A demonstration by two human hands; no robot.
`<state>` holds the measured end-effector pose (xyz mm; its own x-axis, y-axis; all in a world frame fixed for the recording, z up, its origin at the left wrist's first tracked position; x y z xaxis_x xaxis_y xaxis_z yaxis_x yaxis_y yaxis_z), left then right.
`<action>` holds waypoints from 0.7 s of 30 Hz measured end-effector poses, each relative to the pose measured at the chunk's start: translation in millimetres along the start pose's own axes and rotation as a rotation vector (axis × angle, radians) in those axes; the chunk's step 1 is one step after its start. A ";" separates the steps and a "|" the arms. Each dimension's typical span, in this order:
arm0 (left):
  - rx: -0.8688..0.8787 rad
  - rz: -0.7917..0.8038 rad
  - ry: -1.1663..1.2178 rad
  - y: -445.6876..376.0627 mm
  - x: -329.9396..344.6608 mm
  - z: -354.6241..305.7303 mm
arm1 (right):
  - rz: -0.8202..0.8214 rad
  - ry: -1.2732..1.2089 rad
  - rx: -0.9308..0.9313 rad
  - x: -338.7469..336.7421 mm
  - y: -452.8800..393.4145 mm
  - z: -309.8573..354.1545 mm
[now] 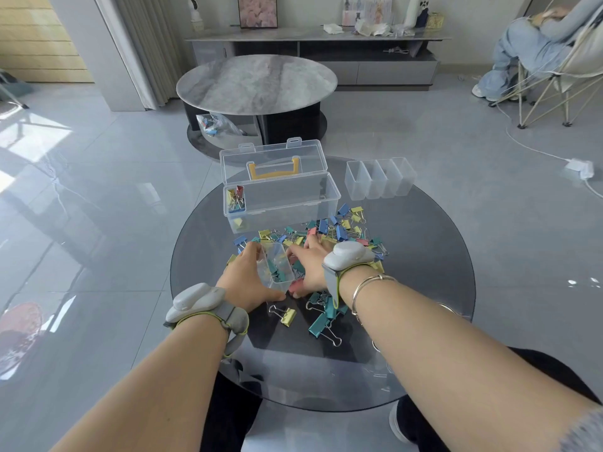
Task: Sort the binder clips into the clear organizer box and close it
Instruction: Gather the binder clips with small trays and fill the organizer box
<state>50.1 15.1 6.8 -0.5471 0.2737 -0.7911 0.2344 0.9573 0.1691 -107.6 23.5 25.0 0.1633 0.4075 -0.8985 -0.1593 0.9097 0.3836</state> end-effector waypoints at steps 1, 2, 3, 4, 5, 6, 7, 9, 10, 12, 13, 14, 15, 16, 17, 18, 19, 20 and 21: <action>-0.002 0.003 -0.001 -0.3 -0.2 0.1 | -0.020 0.009 -0.006 0.3 -1.6 -0.3; -0.006 0.006 -0.003 -0.6 -0.3 0.3 | -0.047 0.008 -0.013 0.4 -2.8 -0.5; -0.009 0.010 -0.005 -0.7 -0.4 0.5 | -0.073 0.001 -0.021 0.2 -3.8 -0.4; -0.013 0.013 -0.006 -0.8 -0.2 0.5 | -0.092 0.004 -0.028 -0.2 -4.2 -0.2; -0.015 0.015 -0.009 -1.1 0.1 1.2 | -0.106 0.008 -0.034 -0.2 -5.5 0.6; -0.015 0.015 -0.009 -1.1 0.2 0.9 | -0.112 0.008 -0.037 -0.7 -6.3 1.1; -0.016 0.015 -0.009 -0.8 0.3 1.0 | -0.110 0.003 -0.037 -0.8 -7.3 1.7; -0.017 0.016 -0.010 -1.0 0.4 1.1 | -0.103 0.011 -0.026 -1.3 -8.3 2.8; -0.020 0.018 -0.012 -0.8 0.5 1.4 | -0.101 0.016 -0.021 -0.7 -8.5 3.1; -0.020 0.021 -0.014 -1.0 0.5 1.1 | -0.093 0.007 -0.005 -0.9 -7.9 2.6; -0.017 0.021 -0.015 -1.0 0.4 1.0 | -0.084 -0.005 0.006 -1.3 -7.3 1.9; -0.014 0.020 -0.017 -1.2 0.4 1.1 | -0.072 -0.011 0.020 -1.6 -6.8 1.1; -0.009 0.019 -0.019 -1.4 0.4 1.1 | -0.062 -0.004 0.032 -1.8 -6.4 0.3; -0.004 0.019 -0.020 -1.2 0.5 1.0 | -0.054 0.005 0.049 -2.3 -5.5 -0.7; -0.001 0.019 -0.020 -1.2 0.5 1.0 | -0.044 0.016 0.059 -2.4 -5.7 -1.6; 0.000 0.018 -0.020 -1.1 0.6 0.9 | -0.039 0.018 0.067 -2.7 -5.1 -1.3; 0.000 0.017 -0.020 -1.1 0.6 0.8 | -0.043 0.015 0.071 -3.0 -5.1 -1.1; 0.001 0.016 -0.022 -1.3 0.7 0.6 | -0.048 0.011 0.068 -3.0 -5.2 0.0; 0.001 0.017 -0.022 -1.1 0.7 0.6 | -0.041 0.004 0.080 -3.1 -5.3 0.2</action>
<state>49.9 14.1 5.8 -0.5248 0.2875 -0.8012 0.2445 0.9525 0.1817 -107.1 17.5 25.7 0.1637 0.3698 -0.9146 -0.0740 0.9291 0.3625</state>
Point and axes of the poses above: each hand's wrist, its own y-axis away from the middle knuckle, its own x-axis out of the palm, z = x × y, the point moved 2 cm from there along -y, towards the middle knuckle, and after that the axes turned 2 degrees about -x, right-handed, at the moved point
